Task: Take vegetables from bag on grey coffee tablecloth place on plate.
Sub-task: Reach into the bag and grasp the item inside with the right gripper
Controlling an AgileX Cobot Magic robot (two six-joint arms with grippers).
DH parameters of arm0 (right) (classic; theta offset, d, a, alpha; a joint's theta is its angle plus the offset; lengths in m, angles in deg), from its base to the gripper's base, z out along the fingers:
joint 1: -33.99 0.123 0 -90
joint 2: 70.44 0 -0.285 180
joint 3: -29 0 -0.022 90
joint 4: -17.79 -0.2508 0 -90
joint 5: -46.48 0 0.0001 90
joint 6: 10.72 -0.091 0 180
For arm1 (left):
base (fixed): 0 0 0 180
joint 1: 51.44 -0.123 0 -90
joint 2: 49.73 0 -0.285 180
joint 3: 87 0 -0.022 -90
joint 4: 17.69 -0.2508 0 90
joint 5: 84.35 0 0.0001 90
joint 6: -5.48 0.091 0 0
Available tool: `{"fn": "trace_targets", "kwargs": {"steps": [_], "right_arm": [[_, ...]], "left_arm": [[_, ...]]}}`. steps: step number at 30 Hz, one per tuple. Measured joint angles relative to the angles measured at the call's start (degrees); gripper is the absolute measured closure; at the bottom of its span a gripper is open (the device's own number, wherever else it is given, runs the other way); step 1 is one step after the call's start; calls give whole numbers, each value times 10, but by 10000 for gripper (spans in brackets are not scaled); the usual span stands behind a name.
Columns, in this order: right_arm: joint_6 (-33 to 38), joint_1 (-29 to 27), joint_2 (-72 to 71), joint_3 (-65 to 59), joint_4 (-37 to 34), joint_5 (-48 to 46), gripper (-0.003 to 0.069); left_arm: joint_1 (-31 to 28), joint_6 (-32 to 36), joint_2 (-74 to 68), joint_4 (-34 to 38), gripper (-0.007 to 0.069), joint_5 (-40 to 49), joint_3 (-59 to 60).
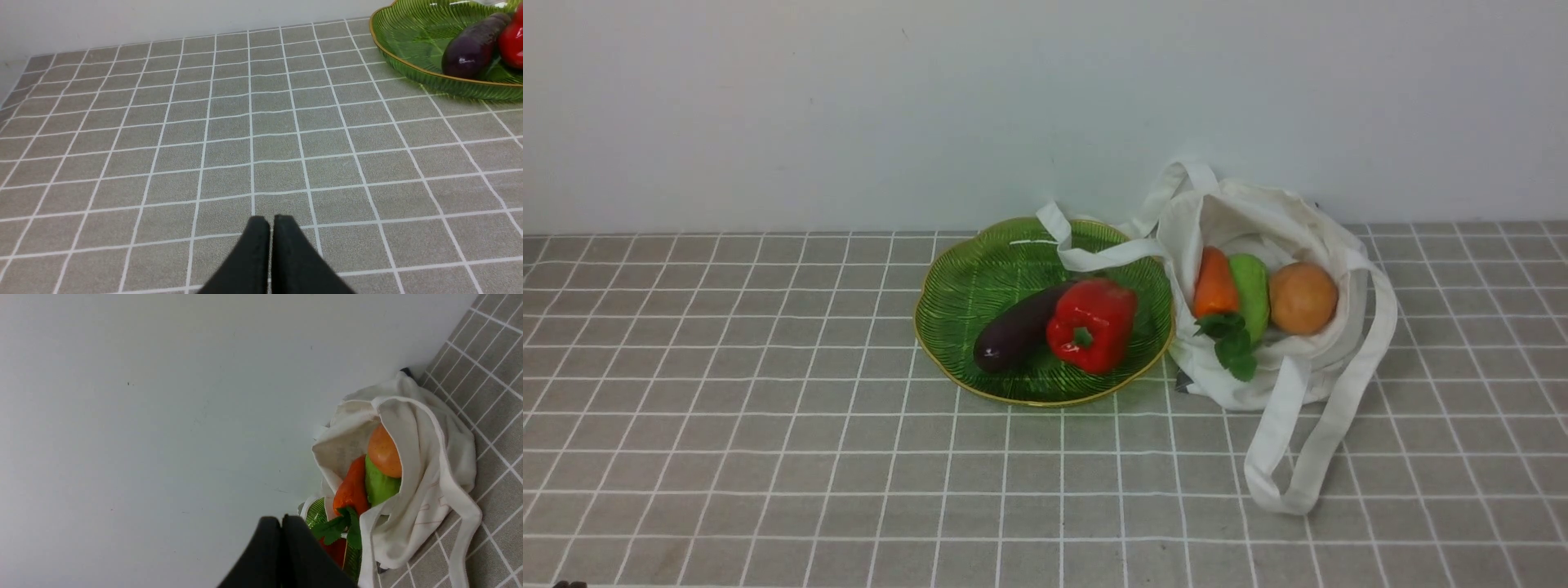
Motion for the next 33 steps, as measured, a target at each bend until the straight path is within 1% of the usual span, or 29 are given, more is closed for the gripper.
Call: {"fn": "trace_targets", "kwargs": {"steps": [6, 8, 10, 11, 12, 13, 15, 18, 20, 21, 22, 23, 24, 26, 27, 28, 31, 33], "right_arm": [[7, 0, 0, 0, -7, -5, 673], [40, 0, 0, 12, 4, -13, 673], [104, 0, 0, 54, 34, -23, 673], [104, 0, 0, 59, 37, -23, 673], [162, 0, 7, 114, 68, -25, 673], [186, 0, 20, 146, 86, -32, 673], [212, 0, 52, 198, 113, -51, 673], [237, 0, 141, 289, 163, -139, 673], [240, 0, 215, 341, 190, -221, 673], [241, 0, 257, 362, 199, -260, 673], [241, 0, 274, 366, 200, -267, 673], [242, 0, 344, 397, 206, -321, 673], [244, 0, 390, 411, 206, -339, 673], [253, 0, 453, 434, 199, -355, 673], [269, 0, 522, 455, 181, -359, 673], [272, 0, 530, 459, 178, -359, 673], [335, 0, 665, 521, 124, -361, 667], [360, 0, 738, 562, 97, -361, 659]], "left_arm": [[0, 0, 0, 0, 629, 0, 0], [0, 0, 0, 0, 629, 0, 0], [0, 0, 0, 0, 629, 0, 0], [0, 0, 0, 0, 629, 0, 0], [0, 0, 0, 0, 629, 0, 0], [0, 0, 0, 0, 629, 0, 0], [0, 0, 0, 0, 629, 0, 0], [0, 0, 0, 0, 629, 0, 0], [0, 0, 0, 0, 629, 0, 0], [0, 0, 0, 0, 629, 0, 0], [0, 0, 0, 0, 629, 0, 0], [0, 0, 0, 0, 629, 0, 0], [0, 0, 0, 0, 629, 0, 0], [0, 0, 0, 0, 629, 0, 0], [0, 0, 0, 0, 629, 0, 0], [0, 0, 0, 0, 629, 0, 0], [0, 0, 0, 0, 629, 0, 0], [0, 0, 0, 0, 629, 0, 0]]}}
